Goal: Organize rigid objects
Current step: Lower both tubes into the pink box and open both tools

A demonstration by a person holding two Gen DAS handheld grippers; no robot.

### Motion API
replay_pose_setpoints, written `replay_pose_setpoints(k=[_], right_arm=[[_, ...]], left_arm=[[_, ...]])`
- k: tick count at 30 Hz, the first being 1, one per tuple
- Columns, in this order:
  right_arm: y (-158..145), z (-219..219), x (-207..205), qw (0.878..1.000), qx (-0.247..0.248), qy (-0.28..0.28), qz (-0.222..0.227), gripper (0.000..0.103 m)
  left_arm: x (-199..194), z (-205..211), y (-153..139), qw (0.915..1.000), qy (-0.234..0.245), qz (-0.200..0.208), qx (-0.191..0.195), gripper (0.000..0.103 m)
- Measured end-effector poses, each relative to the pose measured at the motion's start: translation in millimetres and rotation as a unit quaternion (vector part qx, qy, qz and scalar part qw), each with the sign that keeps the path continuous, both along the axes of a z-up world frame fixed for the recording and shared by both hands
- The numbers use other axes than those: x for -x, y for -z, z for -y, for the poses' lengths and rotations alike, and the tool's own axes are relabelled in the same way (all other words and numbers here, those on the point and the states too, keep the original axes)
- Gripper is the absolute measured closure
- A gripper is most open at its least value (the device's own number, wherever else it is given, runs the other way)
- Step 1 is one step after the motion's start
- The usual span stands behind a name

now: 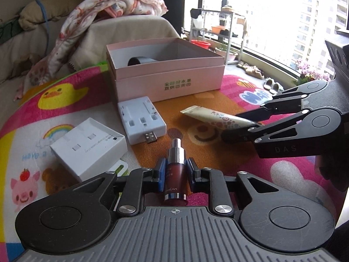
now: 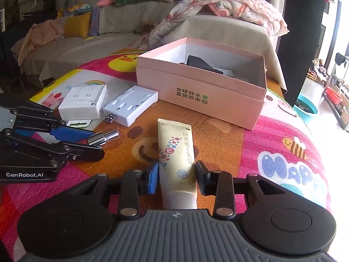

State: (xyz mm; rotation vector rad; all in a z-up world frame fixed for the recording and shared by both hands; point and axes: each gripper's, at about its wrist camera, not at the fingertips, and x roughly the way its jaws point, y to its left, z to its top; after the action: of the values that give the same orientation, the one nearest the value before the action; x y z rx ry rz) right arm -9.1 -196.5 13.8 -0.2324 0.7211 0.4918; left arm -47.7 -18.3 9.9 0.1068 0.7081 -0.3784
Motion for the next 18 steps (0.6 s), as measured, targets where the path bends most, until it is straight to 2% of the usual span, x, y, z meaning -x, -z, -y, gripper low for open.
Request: replay_pose_setpoints(k=[6,8,9,13,16,18], right_arm=[[-7,1,10,1.000,-0.006,-0.003,-0.006,0.069],[-16,3,16,1.000,-0.015,-0.007,0.003,0.071],[-24,5,18,1.000,-0.024,-0.009,0.008,0.081],[-65,16,9,0.997,-0.073,-0.001,0.026,0.083],[-100,22,-6,0.994,-0.097,0.017,0.056,0.083],[-120,23,-21,0.991,-0.114,0.022,0.068,0.084]], left_arm=[[11,-4,-1,0.9995,0.024,0.012,0.015,0.079],[7,-8,-10,0.9988,0.025,0.017,0.038,0.079],[1,-11,-19,0.9980,0.025,0.023,0.054,0.079],[-27,-18,-67,0.9942,0.020,0.066,0.082,0.079],[-53,-11,-103,0.9907,0.028,0.114,0.069,0.079],[-81,-6,-121,0.9894,0.023,0.128,0.065,0.079]])
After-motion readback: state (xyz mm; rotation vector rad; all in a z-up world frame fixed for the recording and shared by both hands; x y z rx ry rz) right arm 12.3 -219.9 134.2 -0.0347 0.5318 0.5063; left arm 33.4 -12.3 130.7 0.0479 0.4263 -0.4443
